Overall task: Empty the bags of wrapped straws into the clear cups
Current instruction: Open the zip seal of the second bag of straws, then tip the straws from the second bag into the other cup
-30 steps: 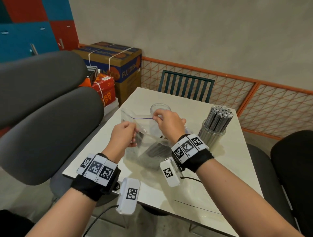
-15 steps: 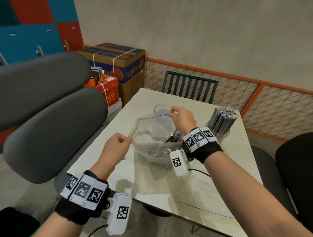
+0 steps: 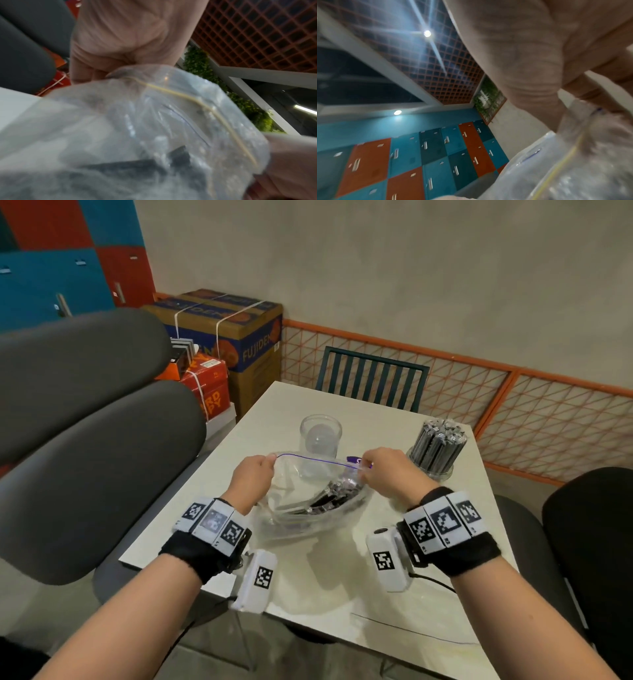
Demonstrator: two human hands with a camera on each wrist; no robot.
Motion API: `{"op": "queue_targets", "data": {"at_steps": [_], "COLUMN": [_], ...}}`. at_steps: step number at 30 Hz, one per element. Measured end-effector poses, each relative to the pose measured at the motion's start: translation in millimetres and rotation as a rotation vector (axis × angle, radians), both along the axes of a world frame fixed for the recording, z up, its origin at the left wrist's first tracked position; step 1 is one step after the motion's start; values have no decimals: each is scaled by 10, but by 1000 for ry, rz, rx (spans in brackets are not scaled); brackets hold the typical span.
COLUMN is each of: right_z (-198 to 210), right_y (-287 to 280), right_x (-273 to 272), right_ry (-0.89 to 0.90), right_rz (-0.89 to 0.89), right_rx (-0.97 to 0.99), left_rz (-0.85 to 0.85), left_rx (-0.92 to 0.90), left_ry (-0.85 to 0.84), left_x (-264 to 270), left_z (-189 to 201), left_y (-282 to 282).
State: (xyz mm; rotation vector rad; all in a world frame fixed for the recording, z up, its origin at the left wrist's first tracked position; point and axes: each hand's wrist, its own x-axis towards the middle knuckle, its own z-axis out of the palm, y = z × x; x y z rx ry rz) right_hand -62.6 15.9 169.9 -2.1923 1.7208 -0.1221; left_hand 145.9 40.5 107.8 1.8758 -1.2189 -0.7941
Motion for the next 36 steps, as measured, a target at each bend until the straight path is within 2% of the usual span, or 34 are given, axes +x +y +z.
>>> {"op": "queue_targets", "data": {"at_steps": [2,5,7,9,11,12,15,18,20,21,24,25,28,30,31,34,36], "right_z": [-70,-174,-255,-311,-367,-395,-474,-546,-572,-580,-576,-574,-555,-564,-563,-529,-538], "right_y": [45,80,64,51,34,34,32,13,23,24,11,-5,-11,26,56,173,236], "right_x": [-79,-86,-52,-14,19,38,117,225,255,253,198,179,179,186,184,145,130], "right_ry": [-269,-833,-1091,-1293,-1420,-1452,-1540,-1649,-1647,-1591,-1322,-1281,-1337,-1381,-1339,-1017,-954], "right_rz": [-86,-279,-361,-409,-462,-486,-529,-540,-525,-511,-544,-560,-640,-674,-655,-532,-444], "right_rx": [124,368,517,661,734,746,770,807,805,800,701,677,693,702,694,650,630], "left_rz": [18,103,138,147,56,-21,-170,-142,22,96,175,188,203,205,226,319,364], "left_rx": [18,13,2,118,328,417,577,455,348,318,355,378,407,400,371,245,195], "left_ry": [120,321,282,144,89,126,440,834,999,1032,937,911,944,1036,1106,1330,1417], "left_x": [-21,-60,-59,-21,-12,-21,-76,-136,-115,-88,-13,1,-9,-33,-40,-41,-60], "left_z": [-9,-33,-67,-80,-31,10,63,1,-59,-91,-80,-72,-48,-54,-80,-221,-276], "left_y": [-26,-42,-48,-7,152,248,462,474,436,401,346,328,271,252,237,181,167]}}
